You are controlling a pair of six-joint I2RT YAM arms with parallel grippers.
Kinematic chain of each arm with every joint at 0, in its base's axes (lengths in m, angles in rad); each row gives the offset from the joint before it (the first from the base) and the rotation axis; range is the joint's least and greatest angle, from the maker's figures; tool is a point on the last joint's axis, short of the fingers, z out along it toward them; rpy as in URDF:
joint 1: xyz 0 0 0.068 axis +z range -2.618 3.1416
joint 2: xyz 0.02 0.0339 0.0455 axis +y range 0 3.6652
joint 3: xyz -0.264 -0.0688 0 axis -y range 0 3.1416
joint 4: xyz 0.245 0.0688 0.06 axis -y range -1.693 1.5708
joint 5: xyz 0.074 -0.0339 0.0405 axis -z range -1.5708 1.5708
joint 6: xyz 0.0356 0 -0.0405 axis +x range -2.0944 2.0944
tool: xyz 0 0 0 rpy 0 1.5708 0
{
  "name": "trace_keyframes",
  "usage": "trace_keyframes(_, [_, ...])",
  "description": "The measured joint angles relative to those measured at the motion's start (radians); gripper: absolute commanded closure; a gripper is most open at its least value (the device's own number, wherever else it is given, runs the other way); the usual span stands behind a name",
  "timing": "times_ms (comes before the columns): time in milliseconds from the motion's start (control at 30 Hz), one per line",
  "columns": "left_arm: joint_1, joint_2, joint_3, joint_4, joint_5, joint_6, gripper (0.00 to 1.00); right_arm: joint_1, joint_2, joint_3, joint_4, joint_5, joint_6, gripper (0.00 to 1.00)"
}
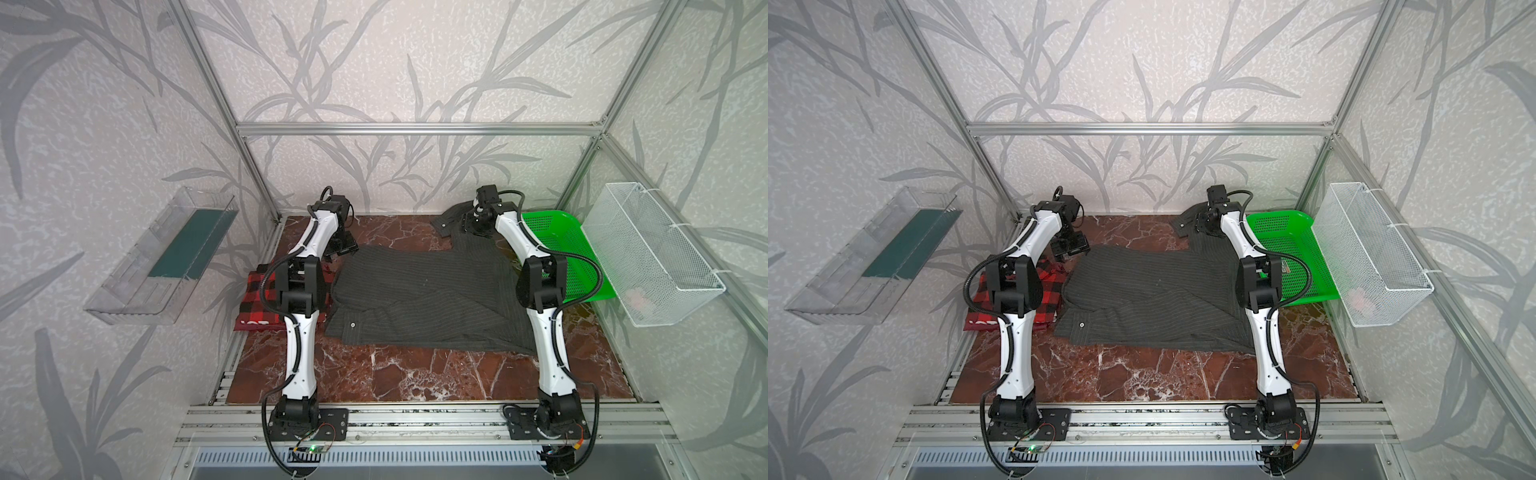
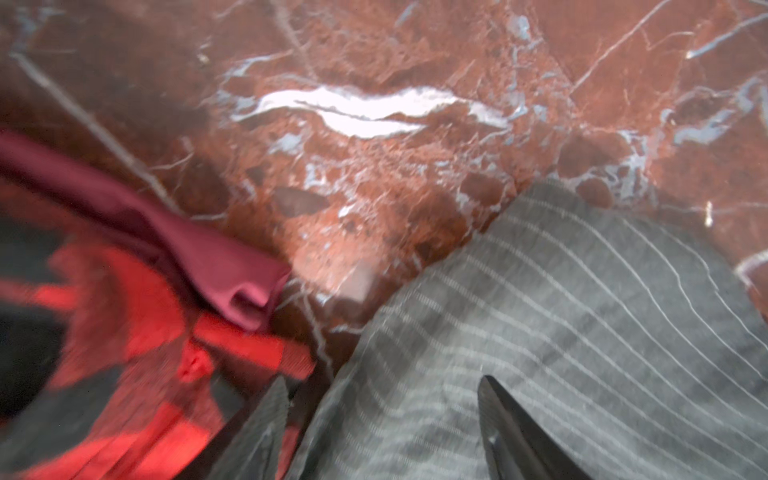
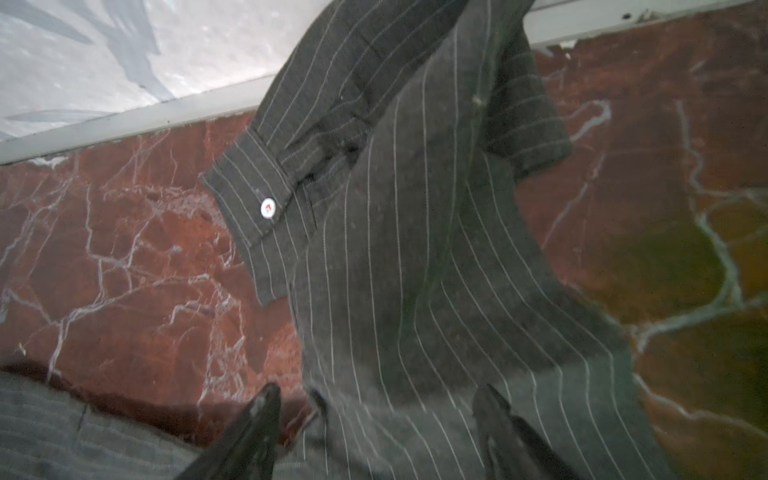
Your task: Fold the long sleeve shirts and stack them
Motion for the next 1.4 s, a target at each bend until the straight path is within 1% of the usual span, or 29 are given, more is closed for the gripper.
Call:
trace_keyframes(100, [-0.006, 0.051, 0.042, -0.012, -0.010, 0.005, 0.27, 0.000, 0.097, 0.142, -0.049, -0.021, -0.003, 0.31])
trace_keyframes(167, [-0.006, 0.073, 0.050, -0.018, -0.018, 0.006, 0.28, 0.000, 0.126, 0.170, -0.066, -0.037, -0.005, 0.33])
trace_keyframes(233, [-0.006, 0.087, 0.054, -0.025, -0.024, 0.008, 0.29, 0.000, 0.137, 0.172, -0.073, -0.051, -0.007, 0.39])
trace_keyframes(333, [-0.007, 0.102, 0.065, -0.030, -0.033, 0.012, 0.33, 0.001, 0.146, 0.172, -0.077, -0.080, -0.008, 0.50])
trace_keyframes(400, [-0.007, 0.112, 0.074, -0.029, -0.040, 0.014, 0.35, 0.001, 0.147, 0.172, -0.077, -0.106, -0.009, 0.65])
trace_keyframes(533, [-0.007, 0.121, 0.074, -0.029, -0.048, 0.016, 0.45, 0.001, 0.147, 0.172, -0.077, -0.155, -0.014, 0.90])
trace_keyframes(600, [-0.007, 0.124, 0.074, -0.029, -0.048, 0.014, 0.50, 0.001, 0.145, 0.164, -0.077, -0.173, -0.016, 0.98])
trace_keyframes(633, [-0.006, 0.124, 0.074, -0.028, -0.048, 0.017, 0.53, 0.001, 0.138, 0.150, -0.073, -0.184, -0.018, 1.00])
trace_keyframes(700, [-0.006, 0.124, 0.072, -0.023, -0.048, 0.014, 0.54, 0.004, 0.111, 0.095, -0.064, -0.198, -0.020, 1.00])
trace_keyframes(767, [-0.007, 0.122, 0.056, -0.012, -0.047, 0.013, 0.54, 0.008, 0.055, -0.001, -0.047, -0.202, -0.025, 1.00])
trace_keyframes(867, [-0.010, 0.113, 0.023, 0.005, -0.047, 0.012, 0.54, 0.025, -0.091, -0.213, 0.013, -0.197, -0.031, 1.00])
trace_keyframes(933, [-0.011, 0.099, -0.002, 0.011, -0.047, 0.011, 0.54, 0.048, -0.217, -0.372, 0.063, -0.188, -0.032, 1.00])
trace_keyframes(1067, [-0.011, 0.072, -0.053, 0.032, -0.045, 0.005, 0.54, 0.101, -0.444, -0.666, 0.201, -0.177, -0.015, 0.96])
trace_keyframes(1200, [-0.011, 0.048, -0.098, 0.041, -0.043, 0.000, 0.53, 0.153, -0.602, -0.957, 0.340, -0.179, 0.024, 0.88])
trace_keyframes(1300, [-0.011, 0.036, -0.117, 0.049, -0.041, -0.006, 0.52, 0.191, -0.642, -1.126, 0.402, -0.184, 0.054, 0.72])
trace_keyframes(1400, [-0.012, 0.021, -0.143, 0.054, -0.039, -0.011, 0.50, 0.212, -0.643, -1.215, 0.418, -0.196, 0.075, 0.61])
